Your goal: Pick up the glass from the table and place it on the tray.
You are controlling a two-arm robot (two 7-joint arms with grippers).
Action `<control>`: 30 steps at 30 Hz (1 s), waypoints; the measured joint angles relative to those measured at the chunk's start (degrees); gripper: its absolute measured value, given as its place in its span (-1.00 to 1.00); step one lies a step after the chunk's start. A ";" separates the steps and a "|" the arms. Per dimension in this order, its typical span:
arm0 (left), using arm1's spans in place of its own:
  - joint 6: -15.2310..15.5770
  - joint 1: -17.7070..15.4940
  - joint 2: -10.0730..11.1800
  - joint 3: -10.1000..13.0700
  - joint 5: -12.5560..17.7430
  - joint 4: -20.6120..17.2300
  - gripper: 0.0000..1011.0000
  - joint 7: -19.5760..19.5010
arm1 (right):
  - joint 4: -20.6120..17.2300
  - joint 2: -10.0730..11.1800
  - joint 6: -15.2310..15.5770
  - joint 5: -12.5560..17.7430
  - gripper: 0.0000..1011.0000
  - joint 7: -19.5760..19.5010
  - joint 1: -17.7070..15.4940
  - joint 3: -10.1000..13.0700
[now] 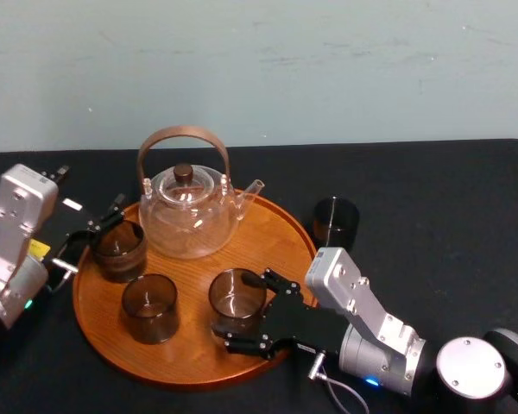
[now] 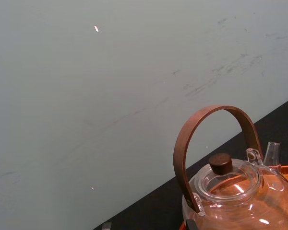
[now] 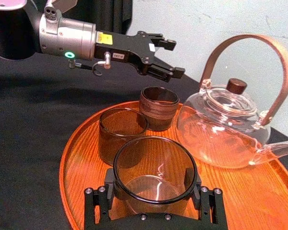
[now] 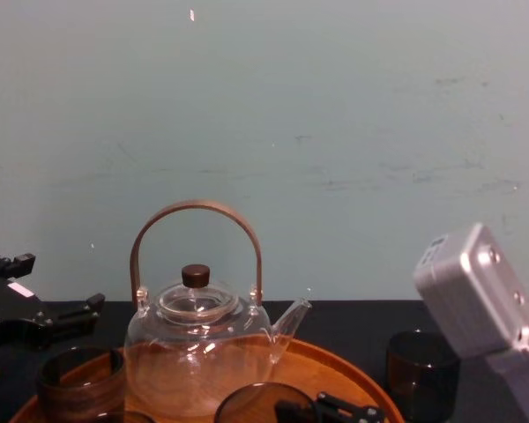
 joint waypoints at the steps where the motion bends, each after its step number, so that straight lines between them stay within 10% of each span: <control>1: 0.00 0.00 0.00 0.00 0.00 0.00 0.98 0.00 | 0.26 -0.11 -0.12 -0.06 0.82 0.08 0.13 -0.15; 30: 0.00 0.00 0.00 0.00 0.00 0.00 0.98 0.00 | 7.32 -2.66 -1.90 0.17 0.82 0.64 3.20 -0.85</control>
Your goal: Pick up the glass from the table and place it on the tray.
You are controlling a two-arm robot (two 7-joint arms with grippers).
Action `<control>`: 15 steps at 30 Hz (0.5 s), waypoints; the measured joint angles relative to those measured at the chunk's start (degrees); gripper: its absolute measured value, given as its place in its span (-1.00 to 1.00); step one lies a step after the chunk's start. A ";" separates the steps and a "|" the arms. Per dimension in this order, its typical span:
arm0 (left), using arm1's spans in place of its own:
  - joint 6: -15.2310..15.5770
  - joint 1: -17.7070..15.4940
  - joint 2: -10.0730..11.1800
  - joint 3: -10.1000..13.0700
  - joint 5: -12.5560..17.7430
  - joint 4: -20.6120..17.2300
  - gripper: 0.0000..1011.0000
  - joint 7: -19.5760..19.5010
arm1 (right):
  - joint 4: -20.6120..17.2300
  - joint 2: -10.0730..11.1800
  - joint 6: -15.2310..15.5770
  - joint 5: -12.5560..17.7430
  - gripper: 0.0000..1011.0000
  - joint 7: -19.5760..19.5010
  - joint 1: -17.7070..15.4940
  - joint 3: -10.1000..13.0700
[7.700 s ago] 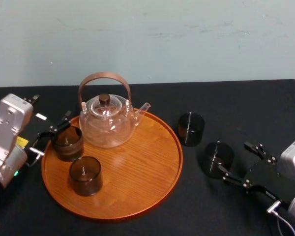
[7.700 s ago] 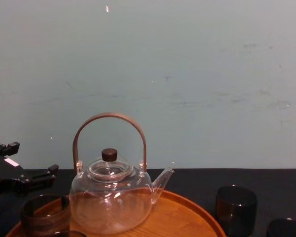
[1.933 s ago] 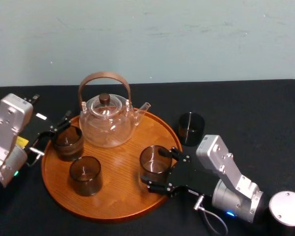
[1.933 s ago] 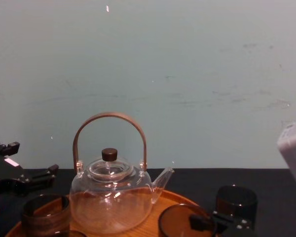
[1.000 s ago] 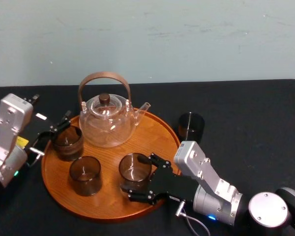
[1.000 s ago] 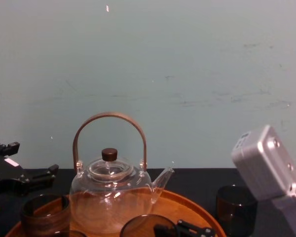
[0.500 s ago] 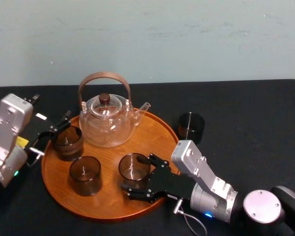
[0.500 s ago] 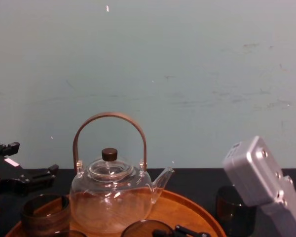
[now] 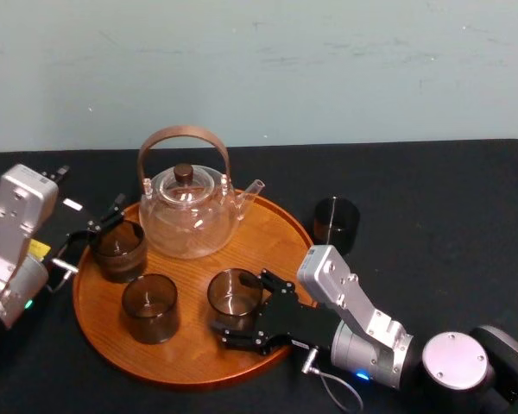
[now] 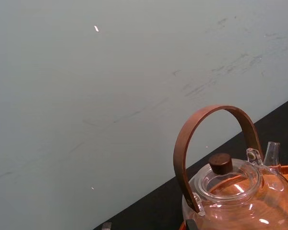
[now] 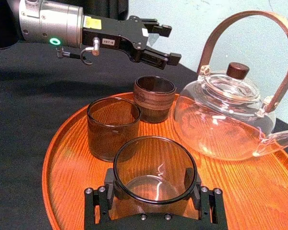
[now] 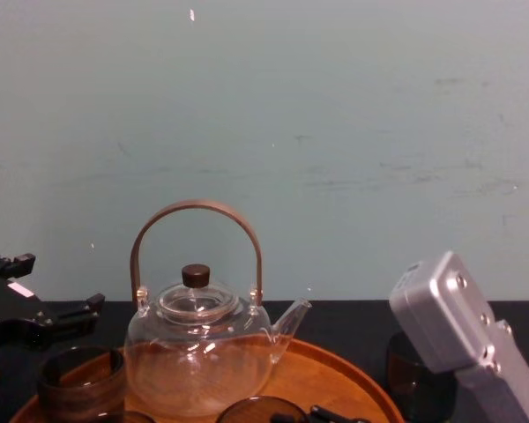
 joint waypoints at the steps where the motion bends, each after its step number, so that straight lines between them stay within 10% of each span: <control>1: 0.00 0.00 0.00 0.00 0.00 0.00 0.98 0.00 | -0.04 0.01 0.01 0.00 0.82 -0.01 -0.02 0.00; 15: 0.00 0.00 0.00 0.00 0.00 0.00 0.98 0.00 | -0.36 0.14 0.12 0.06 0.98 -0.02 -0.15 0.08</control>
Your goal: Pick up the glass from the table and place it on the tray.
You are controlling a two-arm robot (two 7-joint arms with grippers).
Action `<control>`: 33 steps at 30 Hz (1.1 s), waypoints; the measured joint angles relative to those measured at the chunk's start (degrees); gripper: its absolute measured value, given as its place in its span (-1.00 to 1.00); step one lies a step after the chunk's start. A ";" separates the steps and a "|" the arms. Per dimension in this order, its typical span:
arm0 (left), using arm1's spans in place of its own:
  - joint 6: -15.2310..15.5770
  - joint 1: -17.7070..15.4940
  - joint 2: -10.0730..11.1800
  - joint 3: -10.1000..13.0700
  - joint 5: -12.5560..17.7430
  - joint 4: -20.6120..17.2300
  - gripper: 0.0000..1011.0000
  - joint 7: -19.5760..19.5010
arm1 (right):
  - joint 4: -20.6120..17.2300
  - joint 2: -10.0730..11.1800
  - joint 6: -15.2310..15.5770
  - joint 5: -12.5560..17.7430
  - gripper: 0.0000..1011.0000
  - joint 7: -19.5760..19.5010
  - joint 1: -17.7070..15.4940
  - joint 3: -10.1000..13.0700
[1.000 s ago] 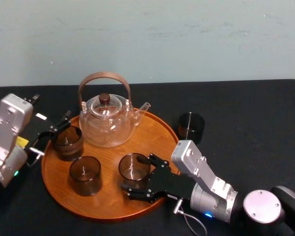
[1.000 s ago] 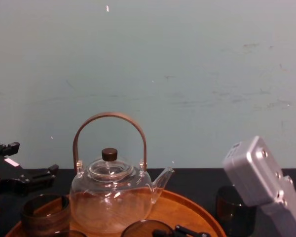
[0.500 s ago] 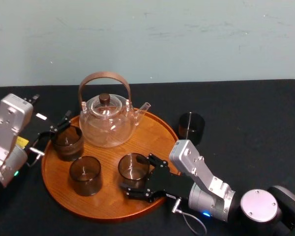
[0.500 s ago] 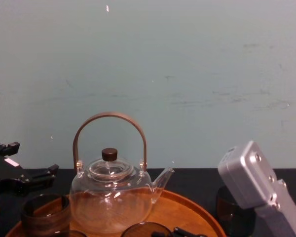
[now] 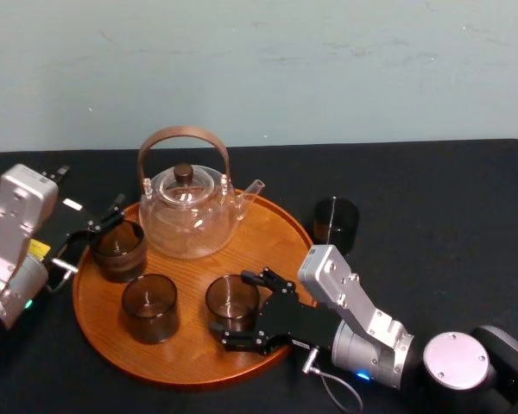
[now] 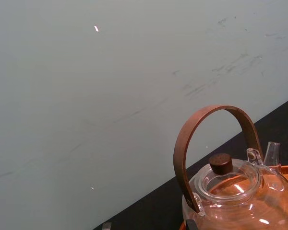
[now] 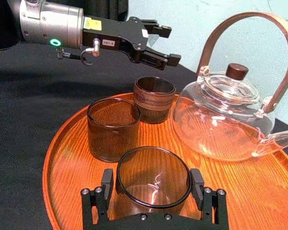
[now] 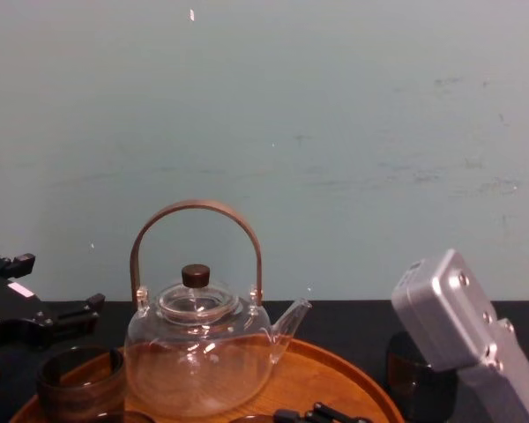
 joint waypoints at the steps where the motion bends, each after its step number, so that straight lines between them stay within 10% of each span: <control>1: 0.00 0.00 0.00 0.00 0.00 0.00 0.98 0.00 | -0.01 0.01 0.01 0.00 0.98 0.00 -0.01 0.00; 14: 0.00 0.00 0.00 0.00 0.00 0.00 0.98 0.00 | -2.23 1.06 -2.11 0.38 0.98 -0.29 -1.15 0.83; 33: 0.00 0.00 0.00 0.00 0.00 0.00 0.98 0.00 | -13.45 7.23 -9.06 5.37 0.98 -0.21 -8.64 7.85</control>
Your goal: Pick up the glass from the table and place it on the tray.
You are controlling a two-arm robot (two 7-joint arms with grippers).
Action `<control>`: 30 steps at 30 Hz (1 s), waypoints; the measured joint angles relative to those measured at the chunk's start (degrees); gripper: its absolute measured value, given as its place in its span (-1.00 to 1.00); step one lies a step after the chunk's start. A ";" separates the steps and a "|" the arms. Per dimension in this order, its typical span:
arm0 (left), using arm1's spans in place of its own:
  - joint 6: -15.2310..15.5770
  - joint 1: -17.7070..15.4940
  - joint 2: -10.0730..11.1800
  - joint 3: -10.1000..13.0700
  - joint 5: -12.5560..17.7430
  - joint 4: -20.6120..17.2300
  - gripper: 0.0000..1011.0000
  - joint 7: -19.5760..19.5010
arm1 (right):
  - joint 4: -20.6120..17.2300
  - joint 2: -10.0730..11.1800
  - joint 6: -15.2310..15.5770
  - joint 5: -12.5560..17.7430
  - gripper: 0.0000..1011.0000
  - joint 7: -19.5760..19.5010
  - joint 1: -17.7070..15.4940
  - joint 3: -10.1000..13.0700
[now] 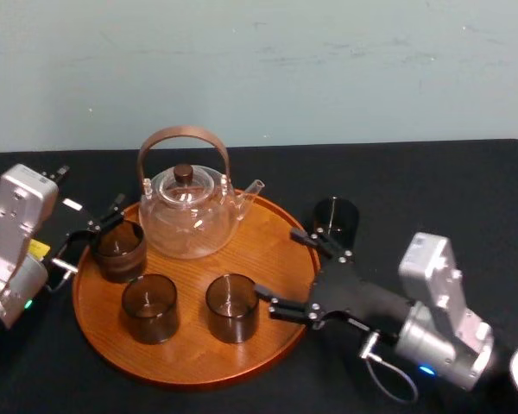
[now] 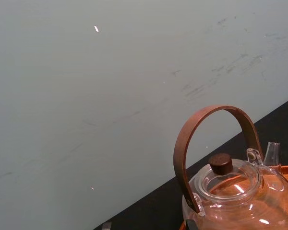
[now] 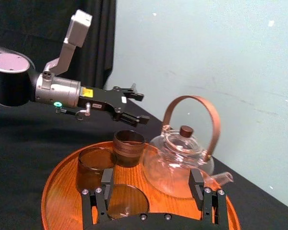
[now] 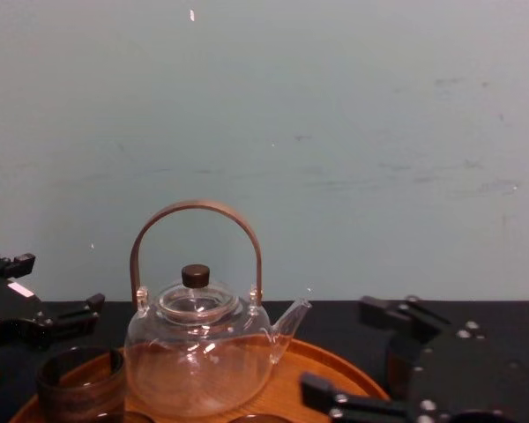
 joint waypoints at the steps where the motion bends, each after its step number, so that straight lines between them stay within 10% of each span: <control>1: 0.00 0.00 0.00 0.00 0.00 0.00 0.98 0.00 | -0.17 0.22 -0.08 0.34 0.98 0.06 -0.30 0.31; 15: 0.00 0.00 0.00 0.00 0.00 0.00 0.98 0.00 | 1.29 2.93 -0.94 4.16 0.98 -1.07 -4.86 7.01; 30: 0.00 0.00 0.00 0.00 0.00 0.00 0.98 0.00 | 8.35 1.31 0.38 4.35 0.98 -4.75 -4.25 13.18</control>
